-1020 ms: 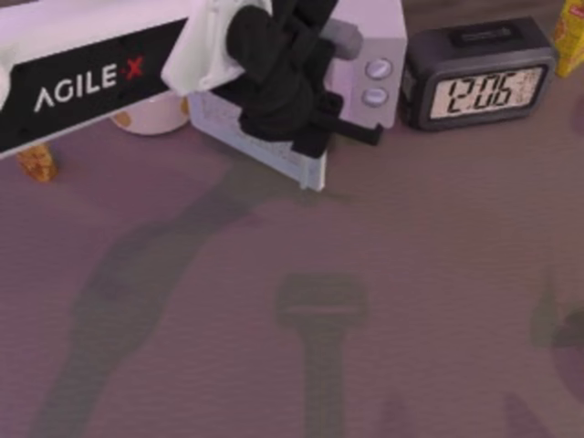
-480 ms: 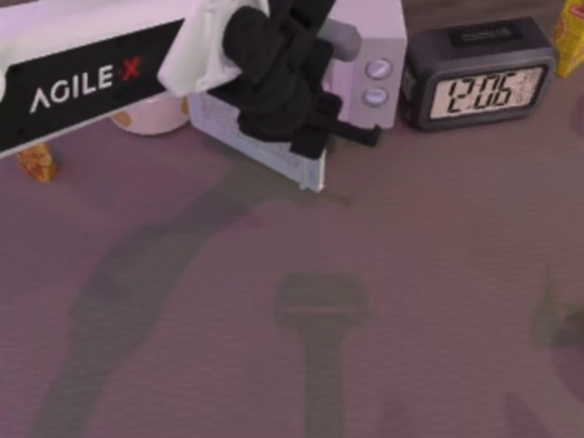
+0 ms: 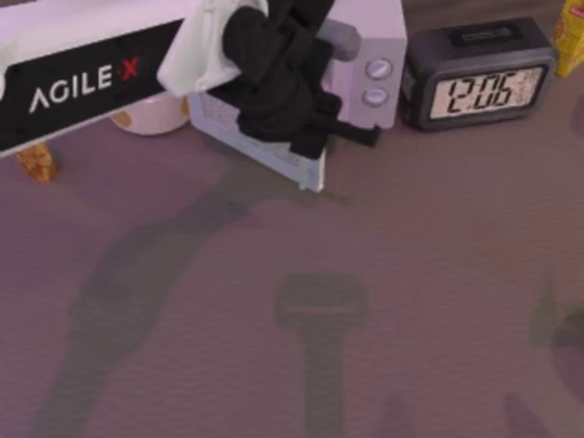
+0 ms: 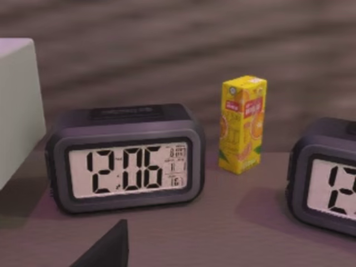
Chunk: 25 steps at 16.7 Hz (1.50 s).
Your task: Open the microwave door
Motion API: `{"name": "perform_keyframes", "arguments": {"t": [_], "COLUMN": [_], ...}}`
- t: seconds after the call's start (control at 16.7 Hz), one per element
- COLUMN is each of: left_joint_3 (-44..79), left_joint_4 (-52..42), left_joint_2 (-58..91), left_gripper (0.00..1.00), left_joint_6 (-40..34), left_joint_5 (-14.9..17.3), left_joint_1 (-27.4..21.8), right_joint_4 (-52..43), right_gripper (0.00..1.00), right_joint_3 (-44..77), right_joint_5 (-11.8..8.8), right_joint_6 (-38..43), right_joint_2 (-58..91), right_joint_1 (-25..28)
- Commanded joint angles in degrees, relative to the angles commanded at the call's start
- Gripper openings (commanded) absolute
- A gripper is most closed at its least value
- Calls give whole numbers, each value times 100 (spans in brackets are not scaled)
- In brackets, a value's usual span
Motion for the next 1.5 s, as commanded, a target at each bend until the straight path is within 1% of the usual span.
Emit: {"name": "perform_keyframes", "arguments": {"t": [0.48, 0.66, 1.02, 1.5], "left_joint_3": [0, -73, -600, -610], "left_joint_4": [0, 28, 191, 193], "left_joint_2": [0, -46, -431, -436], "left_gripper": [0, 0, 0, 0], "left_joint_6": [0, 68, 725, 737], "left_joint_5": [0, 85, 423, 428], "left_joint_1": [0, -8, 203, 206], "right_joint_4": [0, 0, 0, 0], "right_gripper": [100, 100, 100, 100], "right_joint_3": [0, 0, 0, 0], "right_joint_5": [0, 0, 0, 0], "right_joint_6": [0, 0, 0, 0], "right_joint_2": [0, 0, 0, 0], "right_joint_1": [0, 0, 0, 0]}}
